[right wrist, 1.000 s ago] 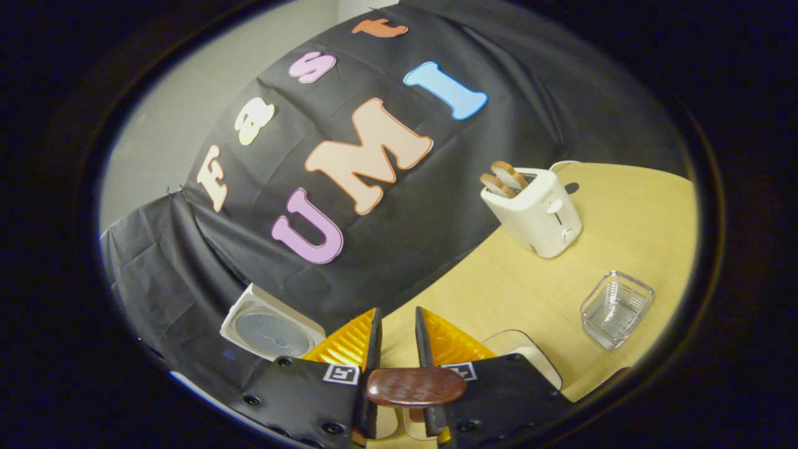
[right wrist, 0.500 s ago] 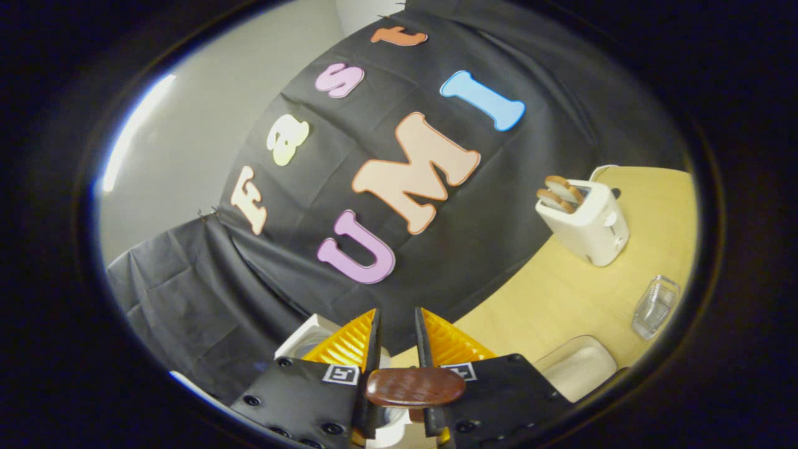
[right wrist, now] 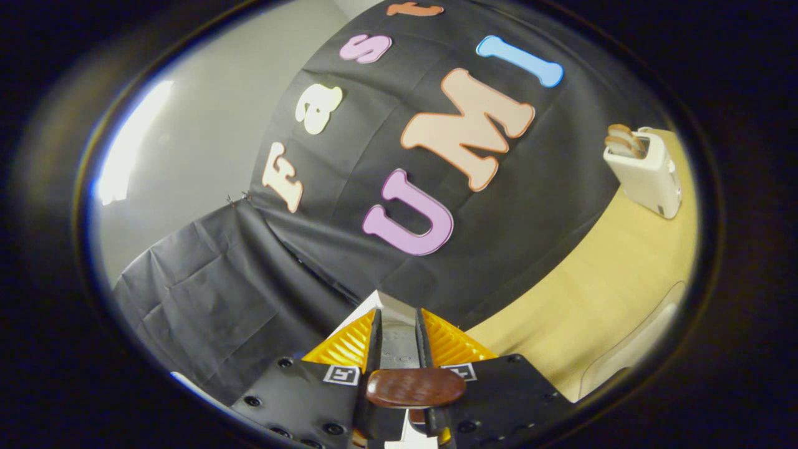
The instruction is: Close the left gripper, press the button to open the rice cooker; take a wooden spoon from the chopstick holder with the right hand, scoop a spoonful of rice and pour it into the rice cooker, then put the wooden spoon back into the chopstick holder.
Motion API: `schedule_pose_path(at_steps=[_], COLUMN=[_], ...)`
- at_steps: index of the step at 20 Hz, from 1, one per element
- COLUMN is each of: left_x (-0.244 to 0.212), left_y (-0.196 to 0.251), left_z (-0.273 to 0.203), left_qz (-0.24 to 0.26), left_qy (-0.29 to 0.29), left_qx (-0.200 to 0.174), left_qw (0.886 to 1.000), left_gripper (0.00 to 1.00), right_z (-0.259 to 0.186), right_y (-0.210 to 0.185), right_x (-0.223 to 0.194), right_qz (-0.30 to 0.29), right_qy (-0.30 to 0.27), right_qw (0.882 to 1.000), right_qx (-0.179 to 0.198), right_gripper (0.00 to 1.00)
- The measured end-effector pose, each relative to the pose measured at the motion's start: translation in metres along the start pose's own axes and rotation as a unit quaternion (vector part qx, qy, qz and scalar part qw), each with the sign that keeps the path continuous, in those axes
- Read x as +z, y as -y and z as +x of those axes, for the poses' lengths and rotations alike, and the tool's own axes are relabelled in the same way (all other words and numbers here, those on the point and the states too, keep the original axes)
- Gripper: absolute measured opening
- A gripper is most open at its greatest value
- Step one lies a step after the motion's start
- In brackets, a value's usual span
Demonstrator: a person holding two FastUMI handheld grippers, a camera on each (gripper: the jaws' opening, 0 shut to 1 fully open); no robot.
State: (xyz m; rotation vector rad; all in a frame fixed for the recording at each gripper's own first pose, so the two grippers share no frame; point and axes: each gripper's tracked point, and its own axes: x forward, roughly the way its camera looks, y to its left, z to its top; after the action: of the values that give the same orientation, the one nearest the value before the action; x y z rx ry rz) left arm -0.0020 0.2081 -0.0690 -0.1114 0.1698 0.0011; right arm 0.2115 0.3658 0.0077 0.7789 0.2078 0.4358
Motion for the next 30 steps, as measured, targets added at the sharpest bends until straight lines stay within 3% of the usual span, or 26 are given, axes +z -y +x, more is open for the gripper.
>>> schedule_pose_path(at_steps=[3, 6, 13, 16, 21, 25, 27, 28, 30], left_x=[-0.001, -0.005, -0.009, -0.008, -0.01, -0.009, -0.007, -0.008, -0.007], left_y=[-0.009, -0.016, -0.023, -0.025, -0.028, -0.03, -0.031, -0.031, -0.031], left_z=[-0.005, -0.005, -0.003, -0.002, -0.004, -0.004, -0.006, -0.006, -0.008], left_qz=[-0.008, -0.008, -0.012, -0.012, -0.016, -0.015, -0.015, -0.014, -0.011], left_qy=[0.001, -0.002, -0.006, -0.003, -0.001, 0.002, 0.005, 0.006, 0.009], left_qx=[0.009, 0.019, 0.023, 0.021, 0.021, 0.025, 0.026, 0.026, 0.025], left_qw=[1.0, 1.0, 1.0, 1.0, 1.0, 1.0, 1.0, 1.0, 1.0], left_gripper=[0.95, 0.95, 0.95, 0.95, 0.95, 0.95, 0.95, 0.95, 0.95], right_z=[0.025, 0.033, 0.038, 0.038, 0.03, 0.024, 0.022, 0.022, 0.025], right_y=[-0.002, -0.003, -0.011, -0.027, -0.049, -0.063, -0.067, -0.065, -0.059], right_x=[-0.046, -0.085, -0.133, -0.146, -0.174, -0.181, -0.184, -0.183, -0.175], right_qz=[-0.037, -0.118, -0.335, -0.419, -0.559, -0.62, -0.625, -0.616, -0.583], right_qy=[-0.031, -0.049, -0.059, -0.051, -0.035, -0.015, -0.01, -0.014, -0.021], right_qw=[0.999, 0.992, 0.94, 0.906, 0.827, 0.782, 0.777, 0.784, 0.809], right_qx=[-0.001, -0.006, -0.001, 0.014, 0.049, 0.068, 0.075, 0.075, 0.069], right_gripper=[0.31, 0.31, 0.31, 0.31, 0.31, 0.31, 0.31, 0.31, 0.31])
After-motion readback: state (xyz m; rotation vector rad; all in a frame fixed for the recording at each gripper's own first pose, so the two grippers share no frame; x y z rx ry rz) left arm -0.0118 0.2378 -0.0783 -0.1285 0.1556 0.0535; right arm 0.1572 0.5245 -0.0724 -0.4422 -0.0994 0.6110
